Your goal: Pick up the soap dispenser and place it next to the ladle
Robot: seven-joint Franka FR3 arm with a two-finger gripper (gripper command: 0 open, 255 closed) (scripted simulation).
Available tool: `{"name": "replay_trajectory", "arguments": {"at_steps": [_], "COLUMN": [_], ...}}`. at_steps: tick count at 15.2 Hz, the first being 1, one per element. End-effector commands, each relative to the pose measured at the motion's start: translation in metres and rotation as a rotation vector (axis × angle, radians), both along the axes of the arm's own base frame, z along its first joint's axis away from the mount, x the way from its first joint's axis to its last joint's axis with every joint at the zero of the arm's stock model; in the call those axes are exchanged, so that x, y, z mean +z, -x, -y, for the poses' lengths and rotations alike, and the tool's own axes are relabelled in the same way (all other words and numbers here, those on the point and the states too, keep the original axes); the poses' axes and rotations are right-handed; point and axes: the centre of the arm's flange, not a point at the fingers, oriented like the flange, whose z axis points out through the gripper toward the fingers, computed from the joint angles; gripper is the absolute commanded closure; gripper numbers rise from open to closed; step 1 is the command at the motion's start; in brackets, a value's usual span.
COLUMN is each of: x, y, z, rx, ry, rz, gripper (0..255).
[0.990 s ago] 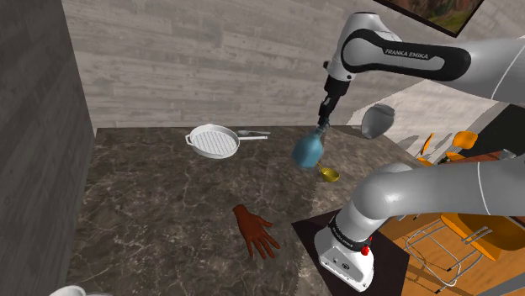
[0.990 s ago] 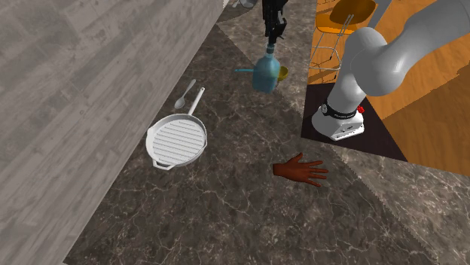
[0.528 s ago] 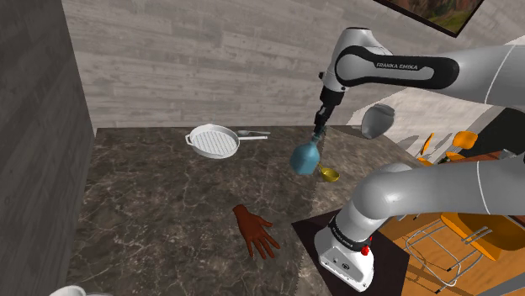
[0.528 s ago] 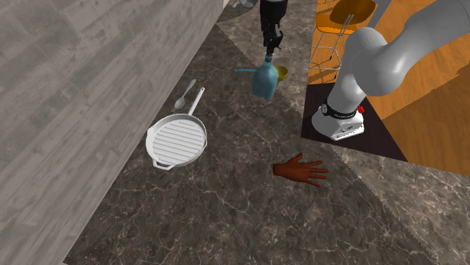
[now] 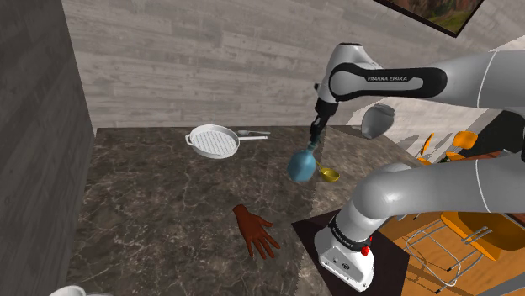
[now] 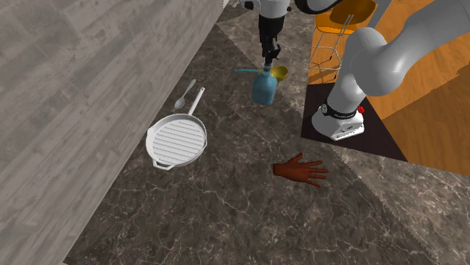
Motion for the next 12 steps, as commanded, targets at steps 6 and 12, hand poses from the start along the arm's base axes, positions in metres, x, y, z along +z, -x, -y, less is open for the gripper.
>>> {"name": "replay_trajectory", "arguments": {"at_steps": [6,12], "x": [-0.0028,-0.0028], "y": [0.0004,0.0003], "z": [-0.0006,-0.0006], "rx": [0.000,0.000], "ry": [0.000,0.000], "rz": [0.001,0.001], "gripper": [255,0]}}
